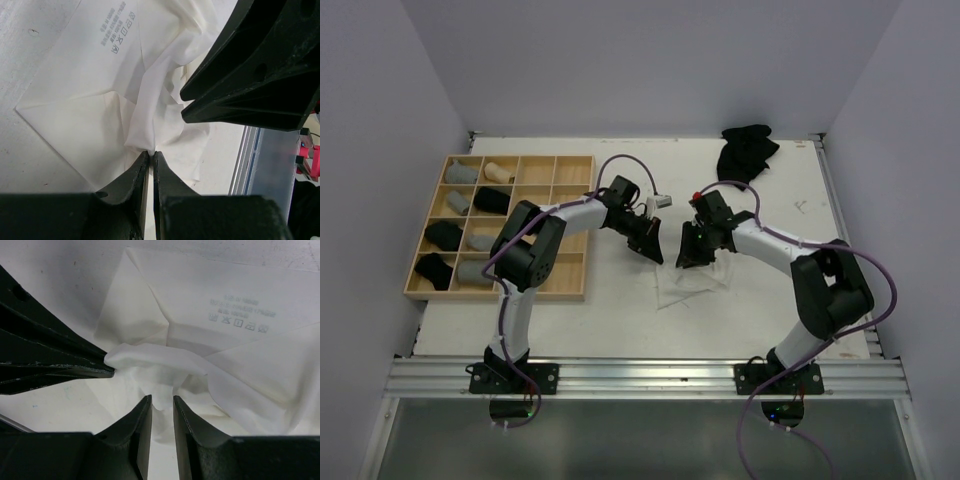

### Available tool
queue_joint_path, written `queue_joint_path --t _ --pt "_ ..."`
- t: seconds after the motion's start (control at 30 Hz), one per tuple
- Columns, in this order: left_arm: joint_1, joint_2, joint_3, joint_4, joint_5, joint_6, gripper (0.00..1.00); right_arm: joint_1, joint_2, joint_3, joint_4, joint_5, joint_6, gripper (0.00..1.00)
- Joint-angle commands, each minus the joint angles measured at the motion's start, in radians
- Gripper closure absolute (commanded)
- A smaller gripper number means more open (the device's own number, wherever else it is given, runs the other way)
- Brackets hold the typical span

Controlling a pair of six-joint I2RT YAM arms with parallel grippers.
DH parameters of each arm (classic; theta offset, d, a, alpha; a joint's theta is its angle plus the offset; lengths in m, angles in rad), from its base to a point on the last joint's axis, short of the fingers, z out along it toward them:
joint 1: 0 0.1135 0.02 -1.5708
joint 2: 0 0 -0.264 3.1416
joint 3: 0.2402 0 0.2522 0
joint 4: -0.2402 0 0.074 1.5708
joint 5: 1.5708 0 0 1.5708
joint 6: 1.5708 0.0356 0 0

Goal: Roll the underwear
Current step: Flatten the underwear

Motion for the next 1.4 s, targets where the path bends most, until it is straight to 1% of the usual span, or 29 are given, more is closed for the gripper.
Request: queue_joint_path --t 0.0,0.27,0.47,0.57,0.6,0.63,0.67,0.7,0.73,0.87,0.9,1.07,1.23,1.37 --pt "0.006 -0.005 -0.01 0.023 0.02 0.012 0.89 0.004 0.018 -0.001 -0.005 0.045 -0.026 0.72" --pt "0.006 -0.005 -0.013 0.026 0.018 0.008 0.88 0.005 0.044 -0.009 0.033 0.003 -0.024 0.73" --pt "0.008 -0.003 -0.012 0.027 0.018 0.007 0.86 0.004 0.058 -0.019 0.055 -0.026 -0.021 0.78" --pt "0.008 -0.003 -0.012 0.029 0.021 0.005 0.85 0.004 0.064 -0.021 0.061 -0.04 -0.023 0.83" --pt "0.006 -0.005 -0.012 0.029 0.023 0.005 0.84 0.004 0.064 -0.022 0.061 -0.049 -0.023 0.88" --pt "0.008 -0.006 -0.012 0.029 0.023 0.005 0.83 0.004 0.062 -0.022 0.059 -0.055 -0.029 0.91" --pt "0.006 -0.014 -0.013 0.029 0.023 0.008 0.8 0.004 0.046 -0.022 0.056 -0.055 -0.029 0.97" --pt "0.006 -0.018 -0.018 0.029 0.018 0.011 0.78 0.002 0.033 -0.027 0.053 -0.057 -0.033 0.99" --pt "0.008 -0.034 -0.021 0.027 0.015 0.016 0.75 0.004 0.021 -0.027 0.041 -0.058 -0.036 1.0" --pt "0.015 -0.107 -0.061 0.059 -0.002 0.022 0.67 0.002 -0.083 -0.022 -0.028 -0.05 -0.046 1.0" --pt "0.024 -0.126 -0.082 0.081 -0.008 0.022 0.66 0.004 -0.128 -0.024 -0.043 -0.052 -0.044 1.0" --pt "0.061 -0.212 -0.134 0.118 -0.038 0.012 0.65 0.004 -0.235 -0.052 -0.154 -0.061 -0.043 1.0" --pt "0.064 -0.184 -0.122 0.096 -0.124 0.007 0.64 0.004 -0.31 -0.145 -0.217 -0.095 -0.026 1.0" --pt "0.061 -0.146 -0.101 0.098 -0.158 0.002 0.65 0.004 -0.373 -0.216 -0.275 -0.089 -0.024 1.0"
